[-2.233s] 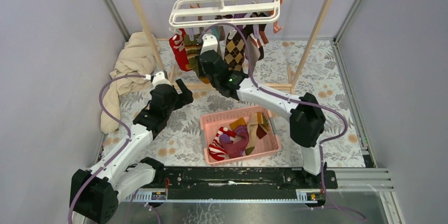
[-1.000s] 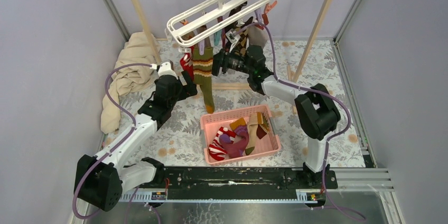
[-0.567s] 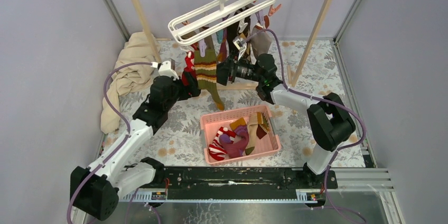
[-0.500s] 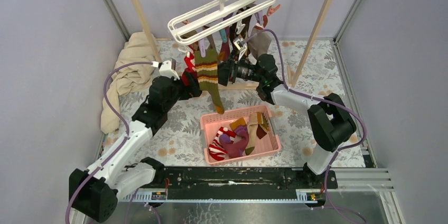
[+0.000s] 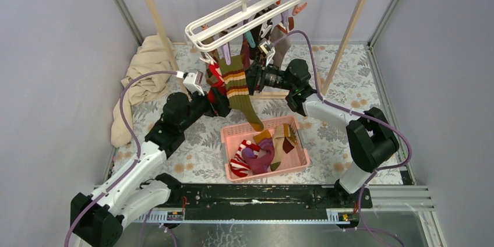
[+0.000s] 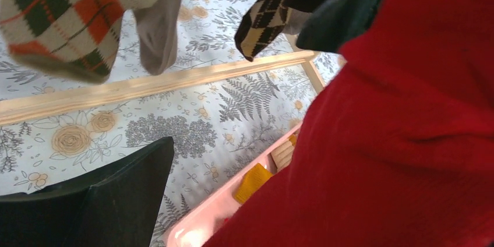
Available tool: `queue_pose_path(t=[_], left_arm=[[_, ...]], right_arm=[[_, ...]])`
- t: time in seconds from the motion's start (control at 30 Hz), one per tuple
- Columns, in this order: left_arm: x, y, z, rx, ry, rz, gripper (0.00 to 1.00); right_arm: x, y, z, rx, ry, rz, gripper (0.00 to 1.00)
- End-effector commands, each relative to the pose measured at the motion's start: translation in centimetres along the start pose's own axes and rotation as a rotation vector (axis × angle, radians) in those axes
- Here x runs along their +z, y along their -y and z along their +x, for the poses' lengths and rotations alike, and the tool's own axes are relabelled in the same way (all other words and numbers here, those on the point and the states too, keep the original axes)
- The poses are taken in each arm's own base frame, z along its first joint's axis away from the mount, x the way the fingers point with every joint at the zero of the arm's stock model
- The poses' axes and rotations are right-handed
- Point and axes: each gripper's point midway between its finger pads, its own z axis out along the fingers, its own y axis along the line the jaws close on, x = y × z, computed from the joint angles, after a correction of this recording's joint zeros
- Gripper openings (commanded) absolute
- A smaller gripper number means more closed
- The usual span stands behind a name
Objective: Remove the socks clipped to the hanger
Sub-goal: Remove the sock from the hanger.
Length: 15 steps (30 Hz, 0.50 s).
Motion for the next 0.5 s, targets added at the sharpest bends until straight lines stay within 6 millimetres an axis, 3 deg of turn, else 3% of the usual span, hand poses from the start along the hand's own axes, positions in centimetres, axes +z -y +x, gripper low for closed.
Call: queue_pose_path(t=[0.0,0.17,0.47], left_arm=[[-1.3,2.5,-1.3,0.034,0.071,0.108,0.98],[-2.2,2.7,-1.3,0.017,0.071,0.108,0.99],[-2.0,3.4,1.0,-0.018,-0.005,0.146,0.99]], right_arm=[[0.0,-1.8,-1.9,-0.069,0.026,-0.016,0.57],[0.0,-1.3,-1.9,-0.073,0.015,0.013,0.57],[0.1,-1.1,-1.9,-0.068,0.012,0.021,0.56]])
